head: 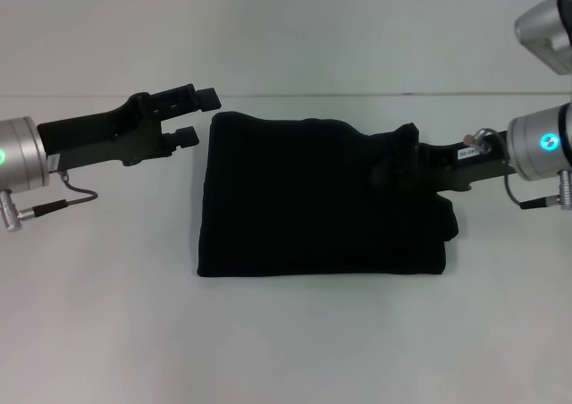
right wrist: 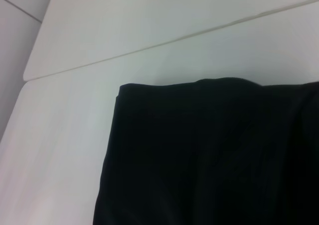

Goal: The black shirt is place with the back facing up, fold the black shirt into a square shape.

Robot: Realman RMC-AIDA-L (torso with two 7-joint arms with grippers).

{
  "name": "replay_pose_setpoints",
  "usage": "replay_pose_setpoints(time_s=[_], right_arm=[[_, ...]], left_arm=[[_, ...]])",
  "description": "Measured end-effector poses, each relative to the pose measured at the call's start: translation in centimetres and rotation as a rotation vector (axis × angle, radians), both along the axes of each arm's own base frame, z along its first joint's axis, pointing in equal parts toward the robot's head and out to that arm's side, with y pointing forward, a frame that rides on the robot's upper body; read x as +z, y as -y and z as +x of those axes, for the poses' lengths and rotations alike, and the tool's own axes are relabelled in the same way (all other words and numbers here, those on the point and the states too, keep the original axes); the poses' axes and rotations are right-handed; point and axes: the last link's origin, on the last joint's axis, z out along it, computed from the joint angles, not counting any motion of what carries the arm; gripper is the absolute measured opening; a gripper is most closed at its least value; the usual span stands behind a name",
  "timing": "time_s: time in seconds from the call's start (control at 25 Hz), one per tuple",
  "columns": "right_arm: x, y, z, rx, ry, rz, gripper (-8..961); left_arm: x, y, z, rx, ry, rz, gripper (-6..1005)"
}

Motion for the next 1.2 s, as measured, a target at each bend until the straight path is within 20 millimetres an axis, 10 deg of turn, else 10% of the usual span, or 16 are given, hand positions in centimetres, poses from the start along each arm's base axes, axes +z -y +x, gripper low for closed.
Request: replay_pose_setpoints(time_s=[0.64, 1.2], right_arm=[[-1.4, 0.2, 1.0, -0.050, 0.020, 0.009, 519], [-1.4, -0.1, 1.0, -0.047, 0.024, 0.027, 73]], left_arm=[[0.1, -0.4, 0.2, 0.004, 0.004, 0.019, 890], [0.1, -0.4, -0.1, 0.014, 0.000, 0.024, 890]])
